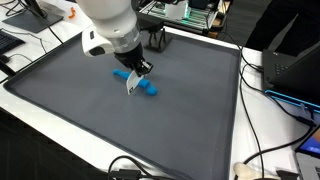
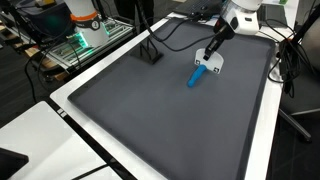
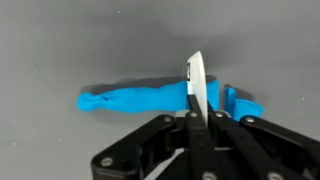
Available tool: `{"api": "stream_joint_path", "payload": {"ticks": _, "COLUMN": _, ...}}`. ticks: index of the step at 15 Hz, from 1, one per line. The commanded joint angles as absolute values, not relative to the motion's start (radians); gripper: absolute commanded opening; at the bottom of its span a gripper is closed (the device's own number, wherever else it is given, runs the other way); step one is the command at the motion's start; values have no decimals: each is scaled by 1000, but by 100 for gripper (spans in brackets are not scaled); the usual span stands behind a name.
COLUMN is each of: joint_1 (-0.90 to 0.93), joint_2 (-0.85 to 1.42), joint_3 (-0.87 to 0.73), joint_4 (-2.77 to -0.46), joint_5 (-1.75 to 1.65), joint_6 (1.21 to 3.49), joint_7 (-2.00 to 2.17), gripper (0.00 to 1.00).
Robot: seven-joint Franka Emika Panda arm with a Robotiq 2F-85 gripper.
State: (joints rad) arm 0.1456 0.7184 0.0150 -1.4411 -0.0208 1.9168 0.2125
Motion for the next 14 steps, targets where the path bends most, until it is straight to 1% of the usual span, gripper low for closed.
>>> {"api": "stream_joint_path", "payload": {"ticks": 1, "joint_1": 138, "joint_2": 756, "joint_3": 23, "joint_4": -1423, "joint_5": -13, "joint_6": 1872, "joint_7": 192, "gripper": 1}}
{"api": "stream_joint_path", "payload": {"ticks": 14, "joint_1": 135, "joint_2": 769, "joint_3": 30, "joint_4": -1389, "joint_5": -8, "joint_6": 1745, "joint_7": 160, "gripper": 1}}
